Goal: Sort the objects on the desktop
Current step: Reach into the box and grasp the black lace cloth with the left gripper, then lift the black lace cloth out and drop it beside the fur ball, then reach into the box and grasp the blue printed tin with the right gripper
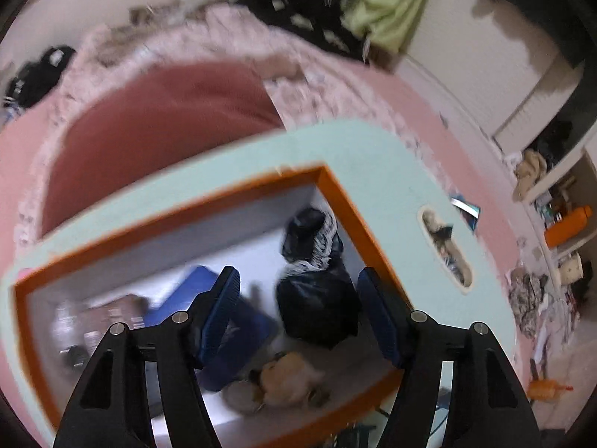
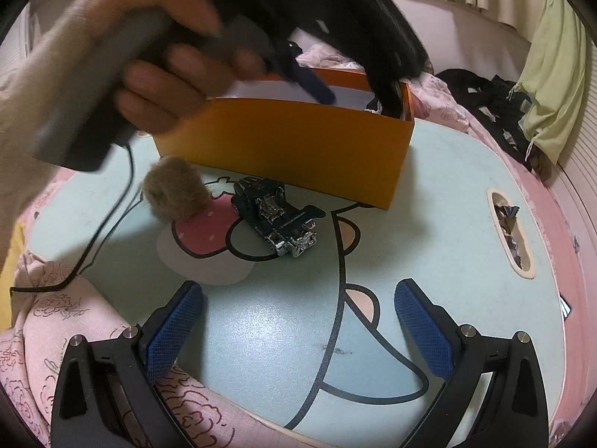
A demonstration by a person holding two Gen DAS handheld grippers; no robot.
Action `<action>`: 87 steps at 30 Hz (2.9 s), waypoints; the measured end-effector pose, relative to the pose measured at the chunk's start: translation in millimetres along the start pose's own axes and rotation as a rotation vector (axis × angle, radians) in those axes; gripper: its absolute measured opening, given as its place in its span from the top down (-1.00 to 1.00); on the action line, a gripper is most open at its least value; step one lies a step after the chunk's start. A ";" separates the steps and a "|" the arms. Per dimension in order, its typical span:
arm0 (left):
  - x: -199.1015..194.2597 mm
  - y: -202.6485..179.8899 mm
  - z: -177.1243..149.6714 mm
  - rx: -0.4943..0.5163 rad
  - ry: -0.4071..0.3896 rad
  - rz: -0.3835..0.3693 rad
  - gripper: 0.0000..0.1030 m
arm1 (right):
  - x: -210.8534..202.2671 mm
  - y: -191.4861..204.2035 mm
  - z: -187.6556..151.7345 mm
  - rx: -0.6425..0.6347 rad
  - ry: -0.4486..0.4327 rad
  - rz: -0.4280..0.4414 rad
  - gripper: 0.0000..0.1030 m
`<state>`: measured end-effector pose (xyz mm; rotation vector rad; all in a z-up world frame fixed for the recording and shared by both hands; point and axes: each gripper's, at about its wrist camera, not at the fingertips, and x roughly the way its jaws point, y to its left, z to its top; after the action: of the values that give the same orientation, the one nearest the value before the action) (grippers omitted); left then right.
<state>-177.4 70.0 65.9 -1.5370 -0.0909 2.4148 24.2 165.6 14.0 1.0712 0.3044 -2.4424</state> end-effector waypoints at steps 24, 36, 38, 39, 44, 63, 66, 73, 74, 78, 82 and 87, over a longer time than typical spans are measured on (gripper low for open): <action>-106.7 0.7 -113.5 -0.034 -0.287 -0.113 0.36 | -1.4 0.9 -1.6 0.006 -0.004 -0.004 -0.99; -116.5 10.2 -165.5 -0.055 -0.360 0.031 -0.41 | -1.2 1.8 -2.3 0.006 -0.004 -0.005 -0.99; -120.1 12.7 -181.1 -0.047 -0.352 0.096 -0.41 | -1.2 1.8 -2.4 0.006 -0.004 -0.005 -0.99; -120.2 14.6 -190.1 -0.042 -0.340 0.130 -0.41 | -1.2 1.7 -2.4 0.006 -0.004 -0.005 -0.99; -102.2 27.0 -222.0 -0.054 -0.245 0.178 -0.41 | -1.6 1.9 -2.5 0.006 -0.003 -0.006 -0.99; -76.8 14.5 -220.0 -0.055 -0.230 0.232 -0.99 | -3.4 0.5 -5.6 0.009 -0.003 -0.006 -1.00; -76.5 14.4 -218.5 -0.056 -0.230 0.230 -0.99 | -3.4 0.8 -5.7 0.009 -0.003 -0.006 -1.00; -77.0 15.6 -217.4 -0.058 -0.230 0.231 -0.99 | -4.2 0.5 -6.4 0.011 -0.003 -0.008 -0.99; -78.1 15.1 -218.1 -0.058 -0.231 0.230 -0.99 | -5.0 -0.7 -7.1 0.013 -0.004 -0.006 -0.99; -78.1 15.3 -217.6 -0.059 -0.231 0.231 -0.99 | -10.2 -12.4 -7.0 0.044 -0.021 0.016 -0.99; -77.9 15.6 -217.0 -0.059 -0.231 0.231 -0.99 | -23.9 -23.2 4.4 0.098 -0.082 0.036 -0.97; -78.9 15.3 -217.6 -0.059 -0.231 0.231 -0.99 | -39.6 -29.7 49.1 0.152 -0.149 0.136 -0.66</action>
<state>45.9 13.8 38.0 -1.3507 -0.0317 2.7886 1.9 185.8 77.0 0.9313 -0.0018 -2.4359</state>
